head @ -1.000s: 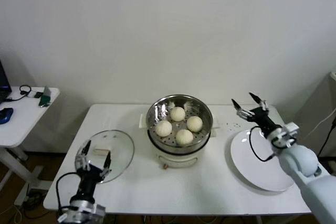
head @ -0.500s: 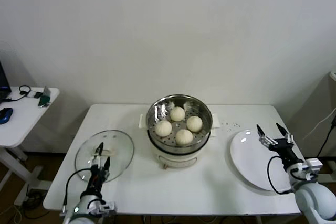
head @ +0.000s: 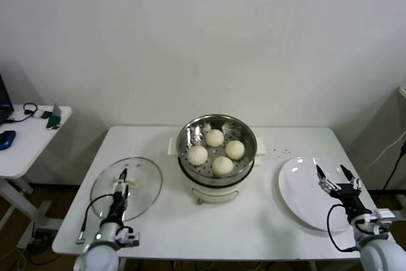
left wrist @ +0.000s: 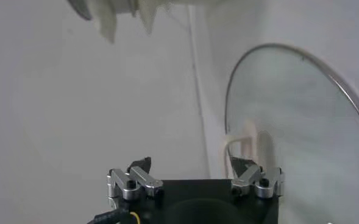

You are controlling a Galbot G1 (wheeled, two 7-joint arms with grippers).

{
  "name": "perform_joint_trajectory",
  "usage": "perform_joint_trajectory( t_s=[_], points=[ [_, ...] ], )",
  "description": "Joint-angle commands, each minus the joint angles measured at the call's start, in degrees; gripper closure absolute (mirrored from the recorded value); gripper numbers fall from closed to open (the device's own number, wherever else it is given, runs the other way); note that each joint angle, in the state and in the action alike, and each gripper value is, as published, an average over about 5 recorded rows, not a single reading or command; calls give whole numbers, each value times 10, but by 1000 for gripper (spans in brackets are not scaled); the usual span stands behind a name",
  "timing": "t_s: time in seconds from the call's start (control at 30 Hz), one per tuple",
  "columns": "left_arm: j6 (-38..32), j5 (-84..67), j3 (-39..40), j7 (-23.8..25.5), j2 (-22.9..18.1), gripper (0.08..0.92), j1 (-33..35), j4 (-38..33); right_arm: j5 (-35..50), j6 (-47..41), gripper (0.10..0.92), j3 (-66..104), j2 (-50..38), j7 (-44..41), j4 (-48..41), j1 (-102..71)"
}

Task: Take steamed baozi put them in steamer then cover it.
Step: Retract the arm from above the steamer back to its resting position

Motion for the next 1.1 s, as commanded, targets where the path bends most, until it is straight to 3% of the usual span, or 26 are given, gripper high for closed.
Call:
perform_joint_trajectory(
  t_s=[0.03,0.77,0.87,1.1],
  points=[
    [-3,31,-3,-12,4,177,-66,92,-10,-2,203,16,18,-3,2,-19],
    [-3,-44,17,-23,19,181,-103,117,-35,4,203,15,33,-15,-8,-20],
    [-5,-47,18,-22,20,224,-103,115,-39,5,203,14,36,-17,-9,-21],
    [-8,-48,20,-22,18,420,-99,117,-44,5,203,13,42,-20,-13,-18]
  ],
)
